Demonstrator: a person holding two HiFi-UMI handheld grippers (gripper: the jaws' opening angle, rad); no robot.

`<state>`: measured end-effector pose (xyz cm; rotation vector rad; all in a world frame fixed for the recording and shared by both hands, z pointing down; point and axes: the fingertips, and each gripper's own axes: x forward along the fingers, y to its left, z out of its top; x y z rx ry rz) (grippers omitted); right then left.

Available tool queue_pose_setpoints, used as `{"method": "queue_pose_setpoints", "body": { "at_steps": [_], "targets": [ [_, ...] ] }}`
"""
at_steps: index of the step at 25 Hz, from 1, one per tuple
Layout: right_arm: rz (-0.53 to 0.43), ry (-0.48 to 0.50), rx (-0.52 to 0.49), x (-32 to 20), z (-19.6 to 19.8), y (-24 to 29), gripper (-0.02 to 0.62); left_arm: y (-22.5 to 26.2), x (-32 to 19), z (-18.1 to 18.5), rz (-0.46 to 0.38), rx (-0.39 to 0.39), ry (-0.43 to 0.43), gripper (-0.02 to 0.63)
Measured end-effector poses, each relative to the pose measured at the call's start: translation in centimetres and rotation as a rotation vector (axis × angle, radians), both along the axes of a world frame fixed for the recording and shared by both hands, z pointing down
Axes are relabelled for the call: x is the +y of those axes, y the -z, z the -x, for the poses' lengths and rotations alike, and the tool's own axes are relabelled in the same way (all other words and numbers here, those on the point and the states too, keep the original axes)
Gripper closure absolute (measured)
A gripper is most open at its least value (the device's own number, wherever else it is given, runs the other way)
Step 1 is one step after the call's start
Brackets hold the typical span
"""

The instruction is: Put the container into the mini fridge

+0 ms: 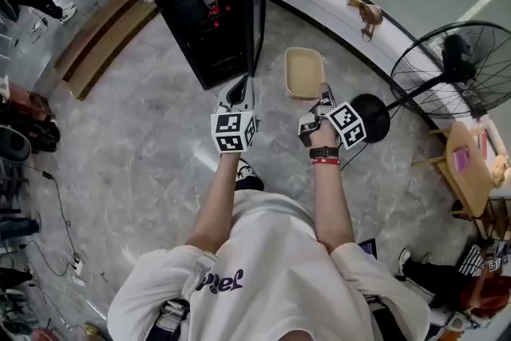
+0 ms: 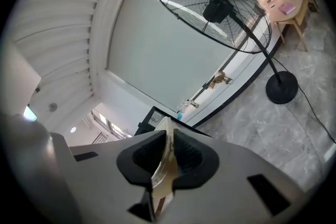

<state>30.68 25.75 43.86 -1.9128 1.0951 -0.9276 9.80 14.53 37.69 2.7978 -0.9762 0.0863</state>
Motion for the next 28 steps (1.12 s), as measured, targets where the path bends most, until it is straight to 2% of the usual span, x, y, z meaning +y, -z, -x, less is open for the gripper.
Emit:
{"method": "queue_pose_setpoints", "body": {
  "at_steps": [8,22,28],
  "targets": [
    [0.001,0.114,-0.016,-9.7,2.5,-0.3,0.539,-0.3,-6.7,2.3,0.014,0.006,0.085,0.588],
    [0.003,0.262,-0.015,-27.2,9.6,-0.9,0.538,-1.4,-20.4,9.6,0.029,0.028,0.207,0.588],
    [0.014,0.307,-0.015,-32.6,12.4,-2.1,0.538,-3.3,-25.0,11.7,0.063,0.014,0.210,0.588]
  ]
}}
